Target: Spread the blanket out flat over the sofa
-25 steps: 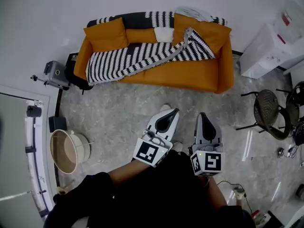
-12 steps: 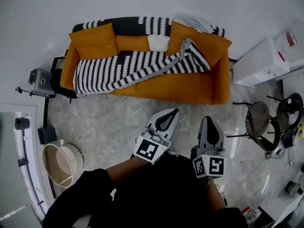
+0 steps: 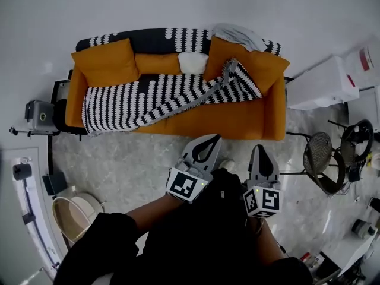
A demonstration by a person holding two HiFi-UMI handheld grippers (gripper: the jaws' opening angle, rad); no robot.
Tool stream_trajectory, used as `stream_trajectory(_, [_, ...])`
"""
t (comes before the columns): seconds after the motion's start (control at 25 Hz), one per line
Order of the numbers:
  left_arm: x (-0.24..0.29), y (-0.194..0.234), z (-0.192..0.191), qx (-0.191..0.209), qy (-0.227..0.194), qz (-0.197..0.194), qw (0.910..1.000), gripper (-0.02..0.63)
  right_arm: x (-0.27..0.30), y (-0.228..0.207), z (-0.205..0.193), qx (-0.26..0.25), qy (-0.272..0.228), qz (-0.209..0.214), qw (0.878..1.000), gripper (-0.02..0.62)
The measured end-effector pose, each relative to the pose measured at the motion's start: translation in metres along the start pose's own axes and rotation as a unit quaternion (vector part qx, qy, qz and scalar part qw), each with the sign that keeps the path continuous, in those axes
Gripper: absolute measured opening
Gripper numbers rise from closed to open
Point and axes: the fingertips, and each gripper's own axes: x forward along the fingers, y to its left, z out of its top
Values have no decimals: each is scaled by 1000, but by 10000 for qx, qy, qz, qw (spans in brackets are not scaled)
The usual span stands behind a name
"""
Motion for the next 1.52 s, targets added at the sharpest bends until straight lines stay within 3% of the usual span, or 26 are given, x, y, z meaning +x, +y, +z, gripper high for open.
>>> stream_trajectory(0.24, [49, 34, -9, 24, 116, 203, 9997, 6, 85, -24, -10, -257, 140, 119, 9995, 40])
stream_trajectory(0.4, [84, 58, -23, 115, 208, 435, 9988, 6, 160, -44, -38, -488, 422, 492, 9967, 40])
stream_trajectory(0.64, [150, 90, -47, 116, 891, 693, 9935, 6, 262, -87, -66, -206, 1011, 666, 9924, 40])
stream_trajectory(0.84, [209, 117, -58, -28, 745, 823, 9938, 6, 344, -100, -101, -226, 1298, 747, 9885, 41])
stream_trajectory(1.0, [235, 155, -82, -663, 809, 1259, 9865, 6, 400, -112, -142, -278, 1704, 785, 9818, 46])
stream_trajectory(1.2, [245, 198, -103, -832, 871, 1789, 9765, 6, 463, -125, -193, -879, 2000, 743, 9730, 118])
stream_trajectory(1.52, [255, 216, -135, -785, 1099, 1995, 9705, 6, 525, -140, -263, -1600, 2422, 742, 9540, 120])
